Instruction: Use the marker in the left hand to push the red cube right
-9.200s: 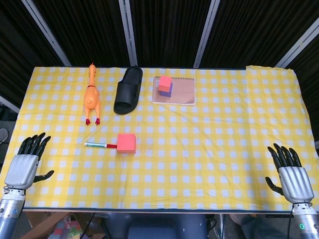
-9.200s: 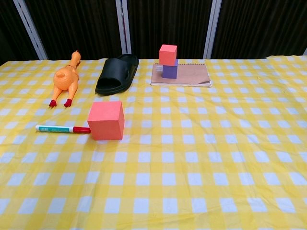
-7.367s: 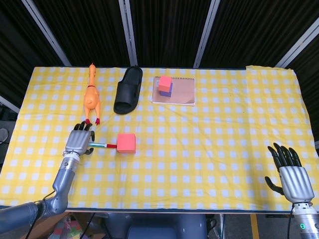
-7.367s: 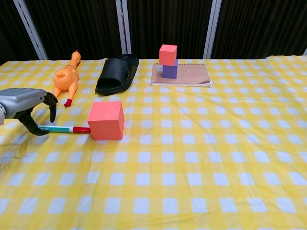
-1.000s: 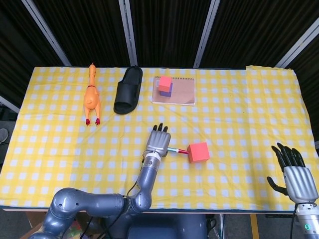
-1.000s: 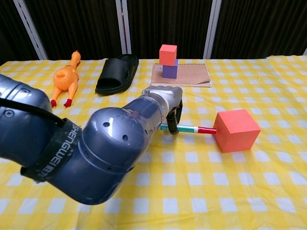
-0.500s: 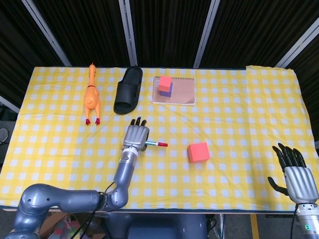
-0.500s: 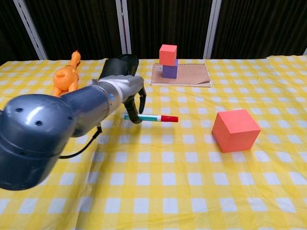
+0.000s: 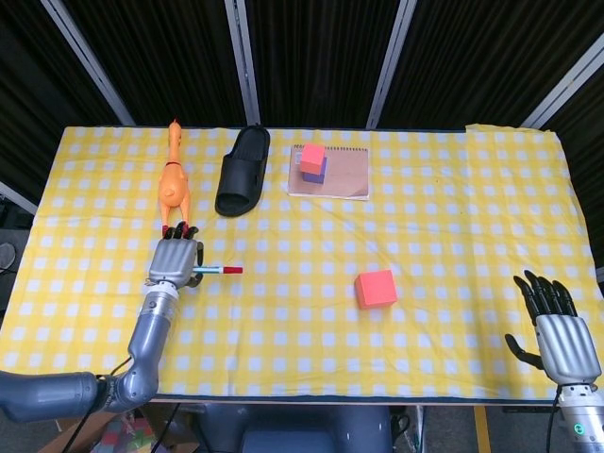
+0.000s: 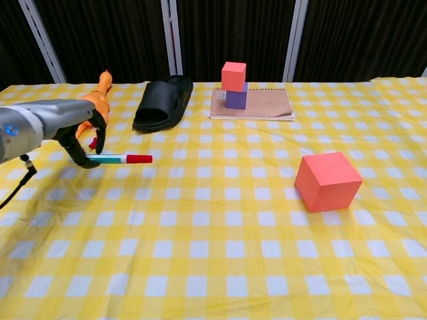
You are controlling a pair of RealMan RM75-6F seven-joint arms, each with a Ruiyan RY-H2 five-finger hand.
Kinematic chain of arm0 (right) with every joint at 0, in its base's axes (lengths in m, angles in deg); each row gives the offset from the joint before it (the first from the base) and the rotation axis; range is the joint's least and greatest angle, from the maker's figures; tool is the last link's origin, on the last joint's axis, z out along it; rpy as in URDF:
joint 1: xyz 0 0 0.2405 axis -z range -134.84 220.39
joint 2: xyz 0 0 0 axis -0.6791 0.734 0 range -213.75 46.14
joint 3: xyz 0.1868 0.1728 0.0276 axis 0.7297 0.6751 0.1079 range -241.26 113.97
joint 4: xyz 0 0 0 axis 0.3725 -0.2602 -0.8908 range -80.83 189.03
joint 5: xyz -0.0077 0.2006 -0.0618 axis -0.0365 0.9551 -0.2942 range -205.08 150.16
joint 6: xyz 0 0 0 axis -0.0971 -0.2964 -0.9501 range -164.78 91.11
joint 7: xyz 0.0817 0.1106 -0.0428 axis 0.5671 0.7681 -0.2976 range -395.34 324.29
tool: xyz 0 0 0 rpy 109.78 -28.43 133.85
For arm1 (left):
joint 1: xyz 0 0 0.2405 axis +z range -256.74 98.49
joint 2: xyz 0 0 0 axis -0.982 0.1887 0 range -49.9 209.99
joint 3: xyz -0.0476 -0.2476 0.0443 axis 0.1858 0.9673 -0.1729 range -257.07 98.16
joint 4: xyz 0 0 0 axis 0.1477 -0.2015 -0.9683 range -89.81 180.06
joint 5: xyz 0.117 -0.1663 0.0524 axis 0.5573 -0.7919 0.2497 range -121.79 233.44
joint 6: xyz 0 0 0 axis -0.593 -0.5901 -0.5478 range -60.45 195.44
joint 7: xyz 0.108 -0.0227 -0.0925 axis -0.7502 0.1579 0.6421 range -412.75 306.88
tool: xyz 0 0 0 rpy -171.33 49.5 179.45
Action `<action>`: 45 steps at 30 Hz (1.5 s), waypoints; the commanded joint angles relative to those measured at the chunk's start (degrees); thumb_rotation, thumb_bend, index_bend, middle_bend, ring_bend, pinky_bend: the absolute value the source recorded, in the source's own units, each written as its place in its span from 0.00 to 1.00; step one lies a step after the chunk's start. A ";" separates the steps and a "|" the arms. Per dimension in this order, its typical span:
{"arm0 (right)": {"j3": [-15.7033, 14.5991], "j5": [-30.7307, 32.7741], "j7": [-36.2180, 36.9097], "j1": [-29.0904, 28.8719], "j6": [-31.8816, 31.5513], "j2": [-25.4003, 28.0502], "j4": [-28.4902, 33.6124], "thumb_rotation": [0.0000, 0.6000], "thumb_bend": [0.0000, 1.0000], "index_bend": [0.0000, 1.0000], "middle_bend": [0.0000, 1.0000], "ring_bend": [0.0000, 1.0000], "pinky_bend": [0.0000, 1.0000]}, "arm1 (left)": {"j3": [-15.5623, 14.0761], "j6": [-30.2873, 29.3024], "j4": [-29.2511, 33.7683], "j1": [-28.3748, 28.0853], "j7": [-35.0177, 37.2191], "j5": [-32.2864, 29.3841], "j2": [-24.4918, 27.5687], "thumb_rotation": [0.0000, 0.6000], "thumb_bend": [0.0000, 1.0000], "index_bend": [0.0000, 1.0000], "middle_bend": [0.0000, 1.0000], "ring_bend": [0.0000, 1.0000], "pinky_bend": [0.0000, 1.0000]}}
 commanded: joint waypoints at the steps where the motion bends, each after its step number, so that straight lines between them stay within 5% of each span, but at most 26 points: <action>1: -0.01 -0.01 -0.23 -0.03 0.02 -0.11 0.02 1.00 0.35 0.00 0.00 0.00 0.00 | -1.25 0.38 0.56 1.54 2.06 1.57 1.75 1.00 0.43 0.58 0.12 0.00 0.10; 13: 0.01 0.06 -0.23 -0.07 0.12 -0.09 0.08 1.00 0.35 0.00 0.00 0.00 0.00 | -2.26 2.21 -0.90 2.88 4.65 3.03 2.60 1.00 0.36 0.53 0.12 0.00 0.10; 19: -0.06 -0.32 0.11 -0.01 -0.13 -0.08 -0.17 1.00 0.35 0.00 0.00 0.00 0.00 | -1.70 2.97 -0.69 3.21 5.60 1.71 2.70 1.00 0.15 0.35 0.09 0.00 0.08; 26: -0.10 -0.33 -0.08 -0.02 -0.09 -0.03 -0.20 1.00 0.35 0.00 0.00 0.00 0.00 | -1.16 1.87 2.66 5.53 10.71 5.56 5.43 1.00 0.12 0.18 0.07 0.00 0.08; 30: -0.11 -0.45 -0.26 -0.03 -0.15 -0.10 -0.38 1.00 0.35 0.00 0.00 0.00 0.00 | -2.73 -2.82 6.21 9.49 15.76 14.29 8.84 1.00 0.12 0.16 0.05 0.00 0.08; 35: -0.07 -0.97 -2.64 -0.05 -0.80 -0.64 -1.08 1.00 0.35 0.00 0.00 0.00 0.00 | -10.12 -12.81 6.60 16.71 20.83 32.32 13.77 1.00 0.12 0.12 0.02 0.00 0.08; 45: 0.04 -1.77 -6.30 -0.04 -1.93 -1.86 -2.03 1.00 0.35 0.00 0.00 0.00 0.00 | -18.42 -22.83 1.92 28.54 33.65 46.89 19.79 1.00 0.11 0.05 0.00 0.00 0.06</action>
